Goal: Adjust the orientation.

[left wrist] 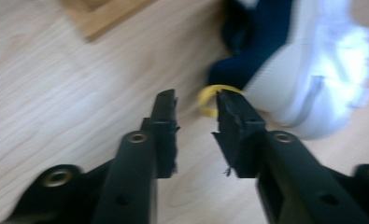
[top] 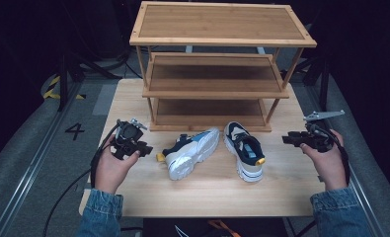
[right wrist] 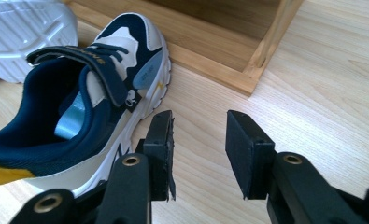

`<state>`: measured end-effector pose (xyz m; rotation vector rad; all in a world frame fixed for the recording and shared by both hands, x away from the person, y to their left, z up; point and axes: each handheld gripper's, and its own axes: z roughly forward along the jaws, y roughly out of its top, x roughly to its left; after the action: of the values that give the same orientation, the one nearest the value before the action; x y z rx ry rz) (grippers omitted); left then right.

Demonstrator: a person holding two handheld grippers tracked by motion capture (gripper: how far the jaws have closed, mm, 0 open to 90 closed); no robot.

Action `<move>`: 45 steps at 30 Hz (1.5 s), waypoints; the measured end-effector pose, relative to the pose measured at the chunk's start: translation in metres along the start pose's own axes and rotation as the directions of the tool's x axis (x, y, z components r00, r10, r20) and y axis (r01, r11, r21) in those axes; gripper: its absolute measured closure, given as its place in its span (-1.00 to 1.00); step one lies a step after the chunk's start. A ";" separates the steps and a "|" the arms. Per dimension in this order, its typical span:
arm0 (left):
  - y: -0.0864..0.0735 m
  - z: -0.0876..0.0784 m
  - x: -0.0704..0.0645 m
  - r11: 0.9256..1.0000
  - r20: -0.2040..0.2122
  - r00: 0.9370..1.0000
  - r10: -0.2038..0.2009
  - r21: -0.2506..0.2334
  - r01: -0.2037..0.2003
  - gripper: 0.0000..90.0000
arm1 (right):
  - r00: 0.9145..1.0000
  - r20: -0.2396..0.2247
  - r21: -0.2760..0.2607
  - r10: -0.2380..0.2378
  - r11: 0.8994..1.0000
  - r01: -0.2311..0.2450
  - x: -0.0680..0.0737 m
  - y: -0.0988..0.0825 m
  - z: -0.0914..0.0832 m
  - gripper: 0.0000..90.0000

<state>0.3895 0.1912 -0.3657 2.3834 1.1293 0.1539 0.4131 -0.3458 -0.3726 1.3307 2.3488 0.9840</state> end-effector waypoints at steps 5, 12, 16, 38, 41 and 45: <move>0.009 0.002 -0.014 0.998 0.052 0.998 0.036 0.047 -0.038 0.91 | 1.000 -0.009 0.009 -0.008 1.000 0.008 0.003 -0.002 0.000 0.37; 0.021 0.012 -0.031 0.994 0.133 0.988 0.081 0.068 -0.091 1.00 | 1.000 -0.017 0.027 -0.022 0.999 0.023 0.012 -0.004 -0.003 0.39; 0.027 0.019 -0.038 0.993 0.189 0.977 0.094 0.054 -0.105 1.00 | 0.999 -0.028 0.039 -0.030 0.999 0.031 0.017 -0.005 -0.002 0.38; 0.031 0.037 -0.059 0.987 0.191 0.974 0.125 0.075 -0.141 1.00 | 0.998 -0.059 0.057 -0.039 0.997 0.042 0.023 -0.003 0.005 0.35; 0.033 0.038 -0.068 0.980 0.238 0.958 0.159 0.077 -0.182 1.00 | 0.994 -0.102 0.049 -0.039 0.998 0.044 0.024 -0.002 0.005 0.33; 0.034 0.040 -0.077 0.970 0.258 0.946 0.197 0.086 -0.225 1.00 | 0.993 -0.109 0.042 -0.044 0.998 0.049 0.025 -0.002 0.004 0.32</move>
<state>0.3752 0.0993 -0.3756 2.5366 0.7848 -0.1386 0.4007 -0.3234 -0.3745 1.2622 2.4834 1.0197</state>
